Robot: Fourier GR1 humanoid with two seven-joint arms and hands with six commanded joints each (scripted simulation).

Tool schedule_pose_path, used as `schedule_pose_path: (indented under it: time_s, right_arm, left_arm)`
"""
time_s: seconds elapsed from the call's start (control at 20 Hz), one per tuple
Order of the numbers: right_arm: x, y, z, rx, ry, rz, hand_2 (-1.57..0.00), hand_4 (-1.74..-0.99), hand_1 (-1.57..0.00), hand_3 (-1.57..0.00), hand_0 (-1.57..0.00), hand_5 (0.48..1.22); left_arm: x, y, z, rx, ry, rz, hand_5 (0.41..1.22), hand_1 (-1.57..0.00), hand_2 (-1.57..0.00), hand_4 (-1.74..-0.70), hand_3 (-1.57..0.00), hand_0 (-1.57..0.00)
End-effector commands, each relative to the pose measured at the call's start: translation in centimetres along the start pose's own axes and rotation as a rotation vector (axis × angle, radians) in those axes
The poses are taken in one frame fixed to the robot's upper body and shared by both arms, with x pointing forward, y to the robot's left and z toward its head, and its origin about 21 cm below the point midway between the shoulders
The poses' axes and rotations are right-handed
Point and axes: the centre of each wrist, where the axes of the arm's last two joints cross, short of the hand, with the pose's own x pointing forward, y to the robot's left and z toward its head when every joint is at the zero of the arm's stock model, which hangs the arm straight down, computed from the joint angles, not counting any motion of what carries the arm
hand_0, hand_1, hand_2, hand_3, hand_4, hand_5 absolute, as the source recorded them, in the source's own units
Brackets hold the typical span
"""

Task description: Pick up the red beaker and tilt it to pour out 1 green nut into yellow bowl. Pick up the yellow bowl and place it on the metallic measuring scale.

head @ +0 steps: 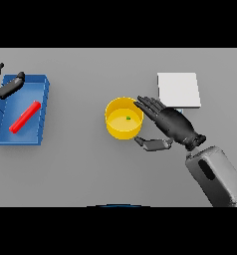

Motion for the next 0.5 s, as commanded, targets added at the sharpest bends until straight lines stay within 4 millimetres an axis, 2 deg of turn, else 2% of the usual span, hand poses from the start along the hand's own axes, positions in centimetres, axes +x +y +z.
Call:
schedule_pose_path:
  time_s: [0.0, 0.15, 0.45]
  right_arm:
    - [0.1, -0.2, -0.5, 0.037, -0.021, 0.046, 0.0, -1.157, 0.0, 0.0, 0.0, 0.635]
    - [0.2, -0.9, -2.1, 0.141, -0.082, 0.178, 0.0, -1.164, 0.0, 0.0, 0.0, 0.641]
    - [0.6, 0.4, -5.5, 0.317, -0.139, 0.276, 0.0, -1.157, 0.0, 0.0, 0.0, 0.644]
  left_arm:
    - [-0.3, 0.5, 0.0, 0.008, 0.003, -0.003, 0.688, 0.0, 0.0, -0.81, 0.0, 0.0]
    - [-0.6, 0.5, 0.0, -0.004, -0.009, 0.002, 0.689, 0.0, 0.0, -0.81, 0.0, 0.0]
    - [-0.2, 1.0, 0.4, -0.003, -0.018, 0.004, 0.696, 0.0, 0.0, -0.81, 0.0, 0.0]
